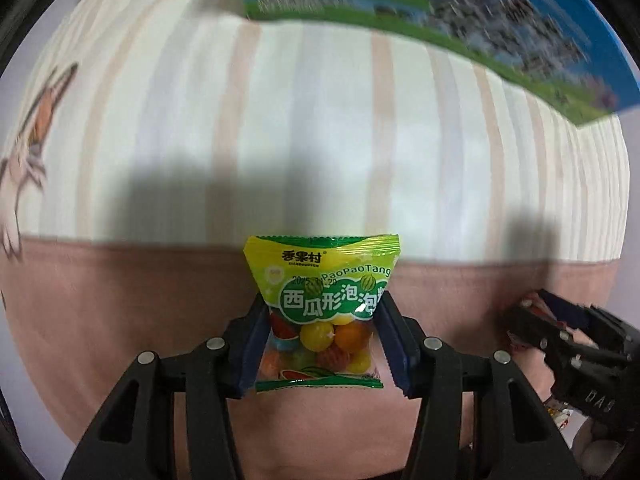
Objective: Organize snacks
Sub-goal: 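Grasp the green watermelon-candy bag with the left tool while the right tool grasps the red triangular packet, then carry both packets into the box and open both tools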
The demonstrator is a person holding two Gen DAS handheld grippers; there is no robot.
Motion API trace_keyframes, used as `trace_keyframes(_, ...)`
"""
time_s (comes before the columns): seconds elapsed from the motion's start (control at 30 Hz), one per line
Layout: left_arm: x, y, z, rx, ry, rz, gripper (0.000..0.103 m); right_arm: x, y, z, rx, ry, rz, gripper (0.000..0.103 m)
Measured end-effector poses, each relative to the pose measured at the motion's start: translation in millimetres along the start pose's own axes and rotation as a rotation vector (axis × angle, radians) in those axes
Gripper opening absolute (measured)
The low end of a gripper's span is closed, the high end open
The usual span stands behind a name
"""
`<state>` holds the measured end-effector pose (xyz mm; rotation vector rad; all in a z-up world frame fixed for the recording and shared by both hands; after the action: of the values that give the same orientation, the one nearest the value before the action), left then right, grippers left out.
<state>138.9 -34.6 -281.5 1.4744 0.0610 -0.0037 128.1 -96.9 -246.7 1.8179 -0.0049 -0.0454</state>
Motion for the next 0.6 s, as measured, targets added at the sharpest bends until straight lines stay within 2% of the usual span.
trace_keyframes(0.1,-4,-10,8,0.010,0.007,-0.022,0.052,0,-1,5,0.015,-0.025,-0.013,0.068)
trace_keyframes(0.2,-3,-16,10,0.034,0.006,-0.008,0.052,0,-4,10,0.014,-0.021,-0.030,0.072)
trace_keyframes(0.27,-3,-19,15,0.048,0.002,-0.001,0.052,-1,-7,5,0.001,-0.001,-0.039,0.078)
trace_keyframes(0.4,-9,-21,21,0.059,-0.003,0.017,0.052,-7,-18,-11,-0.060,0.044,-0.032,0.079)
trace_keyframes(0.43,-11,-20,23,0.061,-0.003,0.027,0.051,-8,-19,-13,-0.073,0.046,-0.021,0.074)
trace_keyframes(0.47,-13,-17,22,0.062,-0.005,0.032,0.050,-12,-20,-17,-0.101,0.054,-0.004,0.061)
trace_keyframes(0.6,-24,-9,21,0.051,-0.004,0.042,0.050,-19,-8,-15,-0.093,0.061,0.039,0.056)
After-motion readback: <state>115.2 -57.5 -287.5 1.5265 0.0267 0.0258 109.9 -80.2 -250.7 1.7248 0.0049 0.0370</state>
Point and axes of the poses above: each gripper's, at about its wrist camera, not at the fingertips, and y roughly against the way its jaws point, z to its right, x to its top, the point moved 2 cm from there along -y, roughly the way its jaws point, and after that the axes turned 6 degrees about y, right-handed, at the moved point
